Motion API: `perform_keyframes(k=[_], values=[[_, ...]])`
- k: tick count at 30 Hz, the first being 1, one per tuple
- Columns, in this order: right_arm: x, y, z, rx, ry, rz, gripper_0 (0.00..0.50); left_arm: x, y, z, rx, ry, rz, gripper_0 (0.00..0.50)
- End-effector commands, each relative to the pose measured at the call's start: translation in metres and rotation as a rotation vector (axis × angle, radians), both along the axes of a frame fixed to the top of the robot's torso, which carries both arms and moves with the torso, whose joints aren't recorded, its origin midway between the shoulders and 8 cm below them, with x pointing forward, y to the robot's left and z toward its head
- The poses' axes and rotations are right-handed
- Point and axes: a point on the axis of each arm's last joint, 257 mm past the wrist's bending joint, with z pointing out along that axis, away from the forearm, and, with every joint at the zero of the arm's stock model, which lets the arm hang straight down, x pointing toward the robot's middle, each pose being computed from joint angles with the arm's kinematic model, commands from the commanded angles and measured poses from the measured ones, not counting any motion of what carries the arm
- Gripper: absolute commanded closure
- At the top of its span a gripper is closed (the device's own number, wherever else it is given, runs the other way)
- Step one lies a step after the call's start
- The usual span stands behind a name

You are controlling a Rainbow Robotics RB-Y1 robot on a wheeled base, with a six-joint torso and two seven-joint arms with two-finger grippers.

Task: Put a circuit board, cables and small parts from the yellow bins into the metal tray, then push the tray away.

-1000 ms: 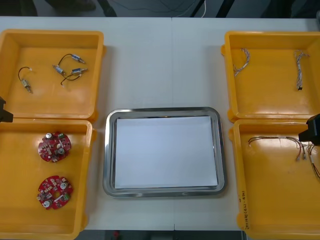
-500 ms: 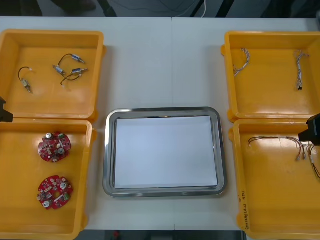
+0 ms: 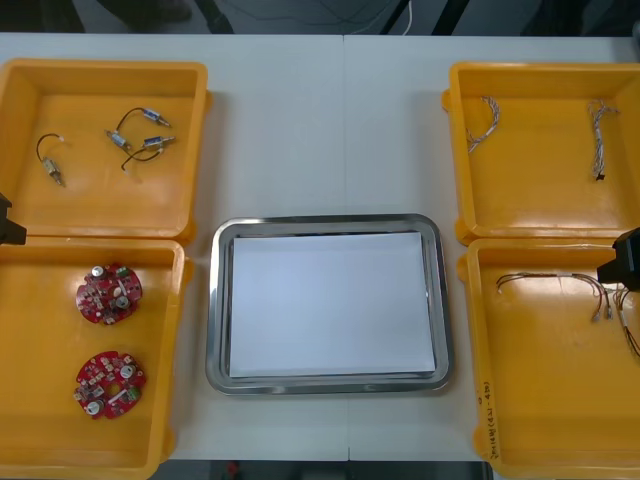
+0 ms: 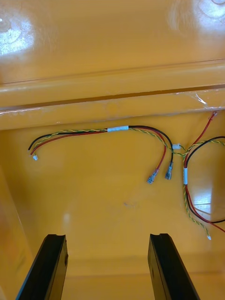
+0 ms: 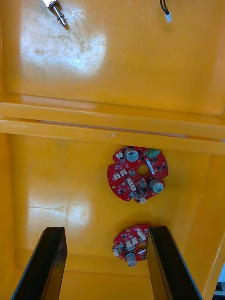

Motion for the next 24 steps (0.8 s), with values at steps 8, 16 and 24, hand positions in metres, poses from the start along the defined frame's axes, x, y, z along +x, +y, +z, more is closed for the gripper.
perform_keyframes(k=[8,16,24], values=[[-0.0035,-0.0107,0.0048,-0.047,0.006,0.014,0.0,-0.005,0.0156,0.0147,0.091,-0.015,-0.056,0.0],[-0.0035,-0.0107,0.0048,-0.047,0.006,0.014,0.0,-0.005,0.0156,0.0147,0.091,-0.015,-0.056,0.0],[-0.0035,-0.0107,0.0048,-0.047,0.006,0.014,0.0,-0.005,0.0156,0.0147,0.091,-0.015,-0.056,0.0]])
